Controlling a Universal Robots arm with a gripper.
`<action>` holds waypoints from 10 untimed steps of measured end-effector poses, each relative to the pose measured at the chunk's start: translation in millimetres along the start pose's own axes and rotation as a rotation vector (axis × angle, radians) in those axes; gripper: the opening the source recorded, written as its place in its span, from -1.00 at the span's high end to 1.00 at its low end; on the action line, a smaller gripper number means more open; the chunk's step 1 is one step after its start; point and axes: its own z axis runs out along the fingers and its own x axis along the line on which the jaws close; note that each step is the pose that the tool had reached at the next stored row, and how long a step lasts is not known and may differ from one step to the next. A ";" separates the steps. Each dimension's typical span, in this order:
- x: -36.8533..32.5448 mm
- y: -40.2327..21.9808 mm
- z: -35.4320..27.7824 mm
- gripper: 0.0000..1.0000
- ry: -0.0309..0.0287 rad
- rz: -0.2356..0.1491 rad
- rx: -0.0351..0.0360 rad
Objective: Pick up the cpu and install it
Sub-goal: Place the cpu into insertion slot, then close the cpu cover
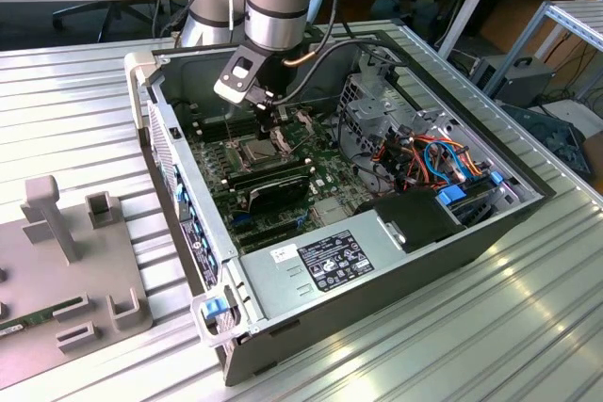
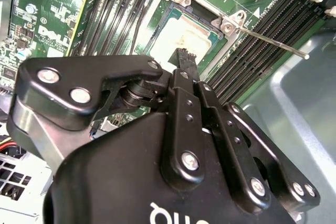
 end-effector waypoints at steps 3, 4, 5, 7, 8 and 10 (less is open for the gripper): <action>0.0 0.0 -0.5 0.79 -0.0001 0.000 0.0001; 0.0 0.0 -0.5 0.79 -0.0001 0.000 0.0001; 0.0 0.0 -0.5 0.79 -0.0002 0.000 0.0001; 0.0 0.0 -0.6 0.79 -0.0002 0.000 0.0001; 0.0 0.0 -0.6 0.79 -0.0001 0.000 0.0001; 0.0 0.0 -0.6 0.79 -0.0001 0.000 0.0001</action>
